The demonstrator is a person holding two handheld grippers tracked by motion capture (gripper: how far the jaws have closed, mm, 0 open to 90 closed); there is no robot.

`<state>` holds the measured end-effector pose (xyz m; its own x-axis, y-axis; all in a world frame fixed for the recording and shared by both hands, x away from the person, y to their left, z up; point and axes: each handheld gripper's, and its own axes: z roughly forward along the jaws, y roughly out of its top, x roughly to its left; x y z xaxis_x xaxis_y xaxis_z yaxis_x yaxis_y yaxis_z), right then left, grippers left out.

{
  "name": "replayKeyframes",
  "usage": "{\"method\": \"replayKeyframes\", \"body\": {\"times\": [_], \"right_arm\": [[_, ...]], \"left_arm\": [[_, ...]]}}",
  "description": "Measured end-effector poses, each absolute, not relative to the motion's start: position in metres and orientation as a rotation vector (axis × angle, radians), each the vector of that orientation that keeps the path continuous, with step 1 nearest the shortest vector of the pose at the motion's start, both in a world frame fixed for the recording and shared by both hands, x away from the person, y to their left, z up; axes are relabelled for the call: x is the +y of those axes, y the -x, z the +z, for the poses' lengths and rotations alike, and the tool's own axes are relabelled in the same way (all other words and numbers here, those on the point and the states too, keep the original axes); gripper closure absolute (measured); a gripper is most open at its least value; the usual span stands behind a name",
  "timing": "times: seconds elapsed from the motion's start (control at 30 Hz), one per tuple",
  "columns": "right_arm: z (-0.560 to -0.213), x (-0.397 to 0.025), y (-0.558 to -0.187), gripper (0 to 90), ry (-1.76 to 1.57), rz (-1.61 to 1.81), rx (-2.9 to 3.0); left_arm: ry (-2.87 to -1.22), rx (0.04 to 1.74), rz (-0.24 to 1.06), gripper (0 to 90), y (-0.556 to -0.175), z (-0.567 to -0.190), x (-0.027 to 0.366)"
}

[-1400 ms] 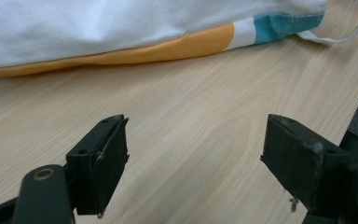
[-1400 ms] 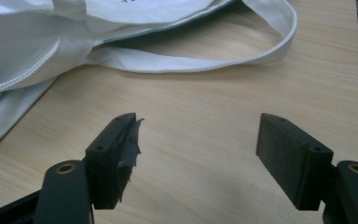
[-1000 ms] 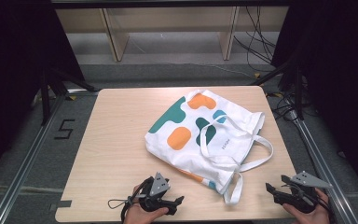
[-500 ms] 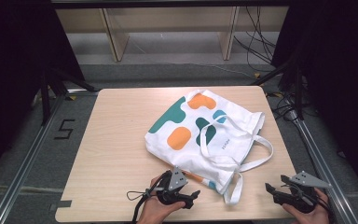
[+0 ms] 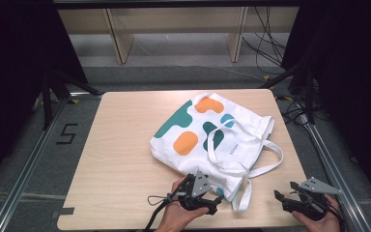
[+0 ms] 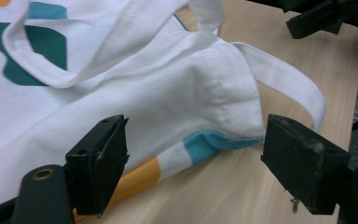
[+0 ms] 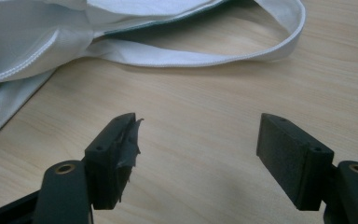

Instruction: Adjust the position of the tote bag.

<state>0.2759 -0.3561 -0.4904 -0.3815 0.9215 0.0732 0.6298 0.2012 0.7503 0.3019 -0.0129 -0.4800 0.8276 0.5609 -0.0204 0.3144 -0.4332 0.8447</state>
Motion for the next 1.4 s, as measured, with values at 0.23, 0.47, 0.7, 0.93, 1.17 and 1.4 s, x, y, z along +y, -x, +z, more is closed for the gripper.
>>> {"method": "replayKeyframes", "body": {"times": [0.23,0.47,0.7,0.93,1.17,1.4], "right_arm": [[-0.491,-0.357,-0.277,30.1,-1.421,1.014,2.098],[-0.491,-0.356,-0.277,30.1,-1.425,1.009,2.099],[-0.491,-0.356,-0.276,30.0,-1.444,1.01,2.096],[-0.49,-0.36,-0.279,30.0,-1.392,1.006,2.116],[-0.49,-0.359,-0.278,30.0,-1.407,1.004,2.109],[-0.492,-0.36,-0.279,30.0,-1.373,0.99,2.093]], "left_arm": [[-2.089,0.609,0.31,24.5,-0.3,-0.483,-0.036],[-2.129,0.619,0.453,31.5,-0.303,-0.487,-0.052],[-2.18,0.522,0.549,57.3,-0.304,-0.498,-0.053],[-2.203,0.463,0.577,72.7,-0.308,-0.502,-0.042],[-2.218,0.454,0.57,75.4,-0.31,-0.495,-0.015],[-2.2,0.527,0.605,79.7,-0.317,-0.485,0.033]]}}
